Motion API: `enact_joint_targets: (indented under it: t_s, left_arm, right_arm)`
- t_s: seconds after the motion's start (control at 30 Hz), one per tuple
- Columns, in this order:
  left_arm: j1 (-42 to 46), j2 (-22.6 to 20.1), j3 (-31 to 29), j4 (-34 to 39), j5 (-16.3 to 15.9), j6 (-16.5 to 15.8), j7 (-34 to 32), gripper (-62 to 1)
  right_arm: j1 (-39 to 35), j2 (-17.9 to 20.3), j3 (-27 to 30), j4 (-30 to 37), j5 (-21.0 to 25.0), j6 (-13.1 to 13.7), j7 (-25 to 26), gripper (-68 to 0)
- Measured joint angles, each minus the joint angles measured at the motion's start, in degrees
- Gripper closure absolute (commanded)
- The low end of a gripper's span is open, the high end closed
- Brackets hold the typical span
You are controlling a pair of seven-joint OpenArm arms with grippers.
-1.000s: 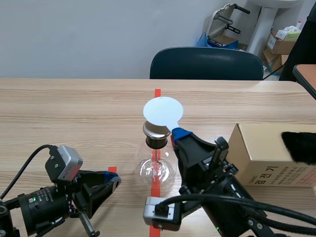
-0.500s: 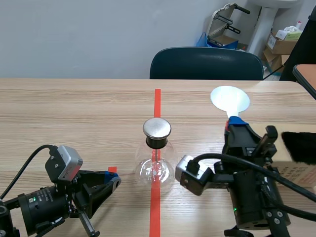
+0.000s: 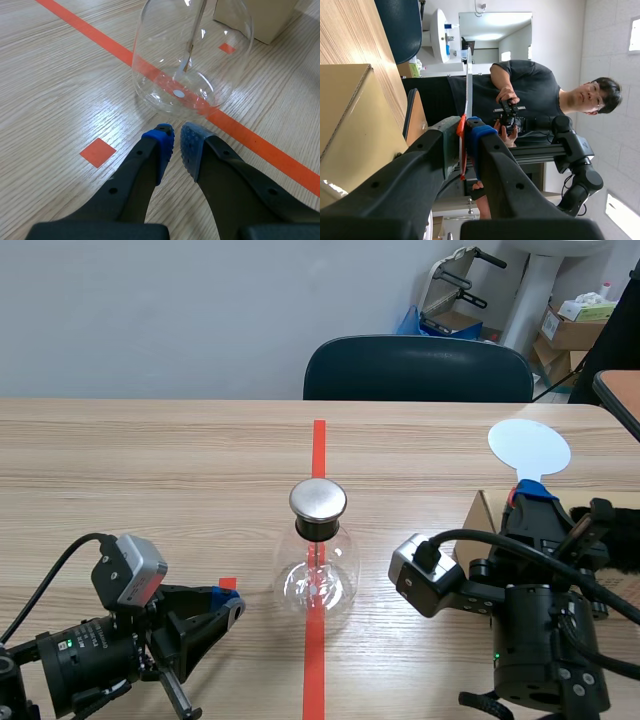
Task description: Do the electroscope experiment
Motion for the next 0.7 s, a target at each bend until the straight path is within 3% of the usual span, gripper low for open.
enact_joint_targets:
  t_s: [0.23,0.7]
  left_arm:
    - [0.0,0.0,0.0,0.0,0.0,0.0,0.0,-8.5]
    - [0.0,0.0,0.0,0.0,0.0,0.0,0.0,-8.5]
  right_arm:
    - [0.0,0.0,0.0,0.0,0.0,0.0,2.7,-0.8]
    - [0.0,0.0,0.0,0.0,-0.2,0.0,28.3,-0.8]
